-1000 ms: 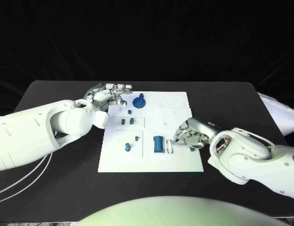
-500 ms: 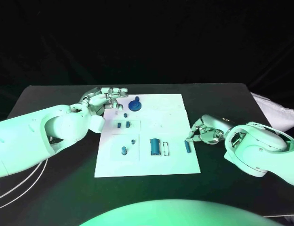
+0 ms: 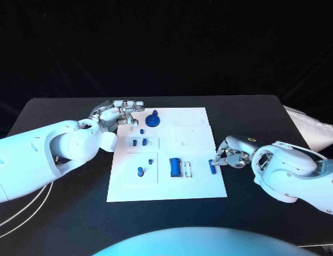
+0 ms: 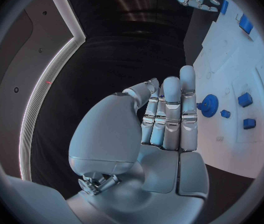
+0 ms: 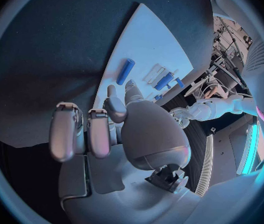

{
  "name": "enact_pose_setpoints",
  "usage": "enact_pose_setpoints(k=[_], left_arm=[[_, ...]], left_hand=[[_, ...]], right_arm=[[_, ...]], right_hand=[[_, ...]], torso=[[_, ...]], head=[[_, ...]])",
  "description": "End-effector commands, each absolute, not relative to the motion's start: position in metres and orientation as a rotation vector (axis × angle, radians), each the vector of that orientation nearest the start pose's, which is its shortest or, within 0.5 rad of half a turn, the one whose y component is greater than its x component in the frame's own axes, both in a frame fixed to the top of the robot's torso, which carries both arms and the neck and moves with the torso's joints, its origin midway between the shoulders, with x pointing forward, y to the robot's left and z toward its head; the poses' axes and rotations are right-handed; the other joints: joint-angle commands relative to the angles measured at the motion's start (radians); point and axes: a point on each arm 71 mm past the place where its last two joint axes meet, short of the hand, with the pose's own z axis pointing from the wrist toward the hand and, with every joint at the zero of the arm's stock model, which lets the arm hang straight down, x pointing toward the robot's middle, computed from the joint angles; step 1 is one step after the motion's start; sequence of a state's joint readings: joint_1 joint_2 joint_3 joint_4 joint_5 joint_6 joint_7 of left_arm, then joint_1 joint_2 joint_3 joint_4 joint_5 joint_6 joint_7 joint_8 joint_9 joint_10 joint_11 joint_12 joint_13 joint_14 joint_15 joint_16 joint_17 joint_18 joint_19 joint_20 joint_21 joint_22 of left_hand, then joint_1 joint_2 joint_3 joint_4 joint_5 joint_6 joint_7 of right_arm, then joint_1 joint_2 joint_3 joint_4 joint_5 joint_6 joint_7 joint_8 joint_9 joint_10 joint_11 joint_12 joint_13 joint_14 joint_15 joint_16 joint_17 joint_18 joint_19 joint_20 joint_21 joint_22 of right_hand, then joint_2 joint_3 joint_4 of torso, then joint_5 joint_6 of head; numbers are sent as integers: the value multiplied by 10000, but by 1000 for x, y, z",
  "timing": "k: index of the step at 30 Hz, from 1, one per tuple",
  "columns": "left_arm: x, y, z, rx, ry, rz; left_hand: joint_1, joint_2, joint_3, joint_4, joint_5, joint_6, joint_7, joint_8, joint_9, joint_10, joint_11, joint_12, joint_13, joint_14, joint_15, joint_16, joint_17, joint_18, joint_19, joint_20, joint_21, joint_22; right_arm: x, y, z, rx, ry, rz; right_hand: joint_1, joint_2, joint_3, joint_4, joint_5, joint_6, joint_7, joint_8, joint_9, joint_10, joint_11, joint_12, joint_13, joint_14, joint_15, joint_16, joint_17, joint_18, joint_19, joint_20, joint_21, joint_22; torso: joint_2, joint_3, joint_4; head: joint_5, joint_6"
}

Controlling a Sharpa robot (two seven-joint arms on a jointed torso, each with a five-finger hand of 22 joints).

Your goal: Assemble the parts on the task board

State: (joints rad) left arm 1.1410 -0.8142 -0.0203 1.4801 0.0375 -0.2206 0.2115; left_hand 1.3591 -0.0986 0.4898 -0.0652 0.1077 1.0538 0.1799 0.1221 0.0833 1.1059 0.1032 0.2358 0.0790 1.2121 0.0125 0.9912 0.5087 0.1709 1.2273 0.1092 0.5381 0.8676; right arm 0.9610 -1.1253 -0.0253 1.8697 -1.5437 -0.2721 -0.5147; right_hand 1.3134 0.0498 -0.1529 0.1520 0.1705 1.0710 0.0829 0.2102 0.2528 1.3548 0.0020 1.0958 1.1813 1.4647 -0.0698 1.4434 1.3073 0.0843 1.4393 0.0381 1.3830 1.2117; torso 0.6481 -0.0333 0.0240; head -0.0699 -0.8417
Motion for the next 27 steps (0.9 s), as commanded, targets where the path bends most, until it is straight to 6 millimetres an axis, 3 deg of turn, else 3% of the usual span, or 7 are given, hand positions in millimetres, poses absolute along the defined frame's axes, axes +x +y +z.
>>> enact_pose_setpoints(k=[1, 14, 27], left_arm=[[485, 200, -215, -12816, 16387, -15387], [485, 200, -215, -12816, 16408, -15373], [484, 201, -215, -12808, 16453, -15320]], left_hand=[[17, 80, -13, -35, 41, -72, -6, 34, -13, -90, 8, 68, -13, -52, 16, -21, -12, 113, -87, 14, -57, -15], [17, 80, -13, -35, 41, -72, -6, 34, -13, -90, 8, 68, -13, -52, 16, -21, -12, 113, -87, 14, -57, -15], [17, 80, -13, -35, 41, -72, -6, 34, -13, -90, 8, 68, -13, -52, 16, -21, -12, 113, -87, 14, -57, -15]], right_arm=[[373, -252, -257, 170, 20093, 2712], [370, -236, -267, -400, 20311, 2802], [369, -222, -276, -2056, 20321, 2180]], right_hand=[[-97, -41, 23, 61, 41, 81, 5, -41, -3, 47, 10, 13, -17, 651, 21, -29, 371, -119, 8, 14, -22, 0], [29, -119, 86, 40, -30, 128, -14, -61, 5, 20, -5, -34, -40, 646, 14, -44, 355, -116, -1, 13, -33, -13], [944, -189, 539, -479, -79, 221, -52, -143, 13, -37, -54, -114, -52, 650, -32, -38, 389, -123, 3, -23, -25, 24]], torso=[[1, -15, -12], [6, 1, -3], [9, -3, -16]], head=[[8, -20], [35, -65], [78, -120]])
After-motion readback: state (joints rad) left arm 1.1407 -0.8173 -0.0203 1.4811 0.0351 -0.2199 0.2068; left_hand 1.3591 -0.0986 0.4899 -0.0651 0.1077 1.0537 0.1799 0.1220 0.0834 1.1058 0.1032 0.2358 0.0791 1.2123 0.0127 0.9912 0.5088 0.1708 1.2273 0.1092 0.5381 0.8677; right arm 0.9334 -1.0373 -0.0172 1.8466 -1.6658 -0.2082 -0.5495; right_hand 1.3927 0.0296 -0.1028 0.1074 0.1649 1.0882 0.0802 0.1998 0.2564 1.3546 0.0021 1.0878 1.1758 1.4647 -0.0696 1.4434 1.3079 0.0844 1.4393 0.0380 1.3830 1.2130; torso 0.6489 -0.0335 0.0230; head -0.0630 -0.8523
